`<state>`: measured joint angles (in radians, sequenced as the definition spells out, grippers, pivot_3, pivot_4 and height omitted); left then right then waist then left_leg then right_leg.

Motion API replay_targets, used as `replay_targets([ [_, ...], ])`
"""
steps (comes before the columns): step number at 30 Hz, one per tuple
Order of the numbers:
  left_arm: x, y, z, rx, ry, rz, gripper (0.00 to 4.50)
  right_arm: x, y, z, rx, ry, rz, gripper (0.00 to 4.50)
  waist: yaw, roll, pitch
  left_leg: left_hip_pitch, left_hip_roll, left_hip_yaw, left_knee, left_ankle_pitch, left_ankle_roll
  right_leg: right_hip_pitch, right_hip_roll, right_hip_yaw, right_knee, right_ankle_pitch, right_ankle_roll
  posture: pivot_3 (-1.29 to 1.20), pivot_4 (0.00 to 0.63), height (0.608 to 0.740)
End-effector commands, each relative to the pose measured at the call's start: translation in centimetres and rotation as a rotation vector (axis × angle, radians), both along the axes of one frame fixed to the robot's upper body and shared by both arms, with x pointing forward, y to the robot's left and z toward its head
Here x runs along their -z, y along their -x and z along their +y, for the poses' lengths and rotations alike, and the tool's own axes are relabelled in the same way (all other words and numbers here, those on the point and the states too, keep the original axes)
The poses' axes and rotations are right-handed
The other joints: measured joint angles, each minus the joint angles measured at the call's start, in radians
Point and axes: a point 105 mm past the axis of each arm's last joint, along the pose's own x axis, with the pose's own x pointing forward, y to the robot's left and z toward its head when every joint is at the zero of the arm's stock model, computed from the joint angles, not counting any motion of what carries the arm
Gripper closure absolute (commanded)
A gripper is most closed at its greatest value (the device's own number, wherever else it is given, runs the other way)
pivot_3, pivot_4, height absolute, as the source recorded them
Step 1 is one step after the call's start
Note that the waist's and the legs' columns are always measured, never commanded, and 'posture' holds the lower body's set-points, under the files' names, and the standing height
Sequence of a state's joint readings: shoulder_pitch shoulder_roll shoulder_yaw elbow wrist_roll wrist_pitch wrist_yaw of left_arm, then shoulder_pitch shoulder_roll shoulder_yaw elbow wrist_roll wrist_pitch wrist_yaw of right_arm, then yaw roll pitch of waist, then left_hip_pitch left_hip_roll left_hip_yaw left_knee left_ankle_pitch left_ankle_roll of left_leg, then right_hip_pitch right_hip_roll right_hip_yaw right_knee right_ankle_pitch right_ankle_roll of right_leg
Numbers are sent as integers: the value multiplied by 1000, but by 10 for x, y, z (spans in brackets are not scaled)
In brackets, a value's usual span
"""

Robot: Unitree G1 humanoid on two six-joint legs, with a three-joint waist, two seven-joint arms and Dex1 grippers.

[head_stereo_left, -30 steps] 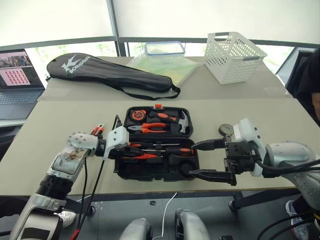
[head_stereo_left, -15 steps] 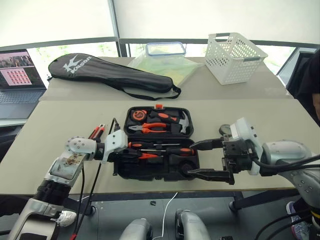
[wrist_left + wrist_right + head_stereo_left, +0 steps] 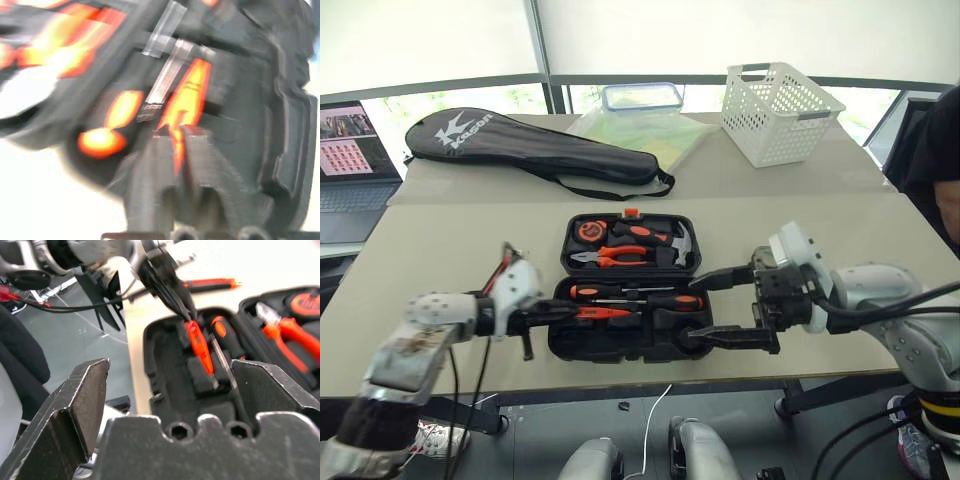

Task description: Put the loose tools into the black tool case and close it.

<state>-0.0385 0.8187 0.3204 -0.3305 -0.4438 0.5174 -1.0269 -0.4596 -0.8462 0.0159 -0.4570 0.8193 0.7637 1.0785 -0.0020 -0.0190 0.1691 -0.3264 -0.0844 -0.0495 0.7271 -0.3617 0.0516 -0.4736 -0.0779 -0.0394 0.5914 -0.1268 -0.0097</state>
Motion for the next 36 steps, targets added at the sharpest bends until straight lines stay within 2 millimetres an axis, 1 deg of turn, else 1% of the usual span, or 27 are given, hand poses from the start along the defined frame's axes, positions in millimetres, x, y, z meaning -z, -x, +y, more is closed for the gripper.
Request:
replay_targets([
  [1,-17,26,55,-319,58,-37,2335,-15,0,1,-49,-41,-42,0,-1,0,0,0,0,0,-1,0,0,0,0,0,0,0,0,0,150,740],
  [2,-15,33,63,-367,58,-31,2011,-15,-1,2,-49,-40,-48,0,-2,0,0,0,0,0,-1,0,0,0,1,-1,0,0,0,0,150,740],
  [3,-11,41,76,-438,55,-18,1613,-16,-2,2,-56,-39,-54,0,-1,0,0,1,2,1,-1,0,-1,0,1,0,-2,0,0,0,150,740],
  [4,-6,51,89,-509,53,2,1327,-16,-2,3,-64,-38,-56,0,0,0,0,1,2,1,-2,0,-1,0,1,-1,-2,0,0,0,150,740],
  [7,6,70,112,-632,40,48,257,-17,-2,5,-81,-42,-59,0,15,0,0,1,2,0,-1,0,-1,2,1,-1,-3,0,-1,0,150,740],
  [8,10,73,116,-657,35,69,115,-17,-2,6,-92,-42,-58,0,18,0,0,1,2,0,-1,0,-1,2,1,-1,-3,0,-1,0,150,740],
  [9,12,73,118,-663,33,84,115,-16,-2,8,-100,-40,-58,0,21,0,0,1,1,0,-1,-1,0,3,1,-1,-3,0,-1,0,150,740],
  [11,12,63,114,-645,29,101,115,-15,-3,10,-107,-37,-58,0,27,0,0,2,1,0,-1,-1,0,5,1,-1,-3,0,0,0,150,740],
  [13,11,47,105,-607,32,120,115,-14,-3,11,-108,-38,-57,0,32,0,0,5,2,-1,-1,-1,0,9,1,-2,-3,0,0,0,150,740],
  [14,13,39,104,-605,21,138,115,-14,-3,12,-109,-38,-57,0,35,0,0,7,2,-2,-1,-1,0,11,1,-2,-3,-1,0,0,150,740],
  [16,17,26,104,-610,-12,169,115,-14,-1,14,-111,-39,-58,0,36,0,0,8,2,-2,-1,-1,0,12,2,-2,-3,-1,0,0,150,740],
  [20,28,0,103,-611,-60,248,115,-12,3,16,-111,-41,-50,0,18,0,0,10,-2,-1,-6,-1,0,9,2,-2,-1,-1,0,0,150,740],
  [24,50,-13,96,-562,-157,349,115,-5,9,15,-97,-18,-27,0,5,0,0,8,-3,0,-11,-1,-1,4,2,-2,1,0,0,0,150,740],
  [27,56,-24,92,-552,-163,348,115,-5,15,16,-107,-26,-28,0,4,3,-1,7,-3,0,-13,0,-1,1,1,-3,2,-1,-1,0,150,740],
  [29,59,-27,91,-545,-166,365,115,-5,15,16,-100,-27,-32,0,5,3,-1,7,-4,0,-13,0,-2,1,0,-3,1,-1,-1,0,150,740],
  [31,63,-30,93,-550,-183,366,115,-4,15,15,-88,-27,-43,0,9,3,-1,7,-3,0,-13,1,-3,2,0,-2,-2,-1,-1,0,150,740],
  [32,64,-31,94,-550,-194,362,500,-4,15,15,-82,-28,-47,0,10,3,-1,7,-3,0,-13,1,-3,2,0,-1,-3,-1,-1,0,150,740],
  [33,65,-30,95,-545,-203,363,718,-4,15,15,-76,-28,-50,0,11,3,-1,8,-3,0,-13,1,-3,3,-1,-1,-3,-1,-1,0,150,740],
  [35,65,-29,94,-525,-193,372,1313,-3,15,13,-68,-26,-54,0,12,3,-1,11,-3,0,-13,1,-3,6,-3,0,-1,-1,-1,0,150,740],
  [36,64,-28,93,-515,-189,369,1721,-3,14,13,-64,-25,-57,0,12,3,-1,12,-3,0,-13,1,-4,7,-4,0,0,-1,-1,0,150,740],
])
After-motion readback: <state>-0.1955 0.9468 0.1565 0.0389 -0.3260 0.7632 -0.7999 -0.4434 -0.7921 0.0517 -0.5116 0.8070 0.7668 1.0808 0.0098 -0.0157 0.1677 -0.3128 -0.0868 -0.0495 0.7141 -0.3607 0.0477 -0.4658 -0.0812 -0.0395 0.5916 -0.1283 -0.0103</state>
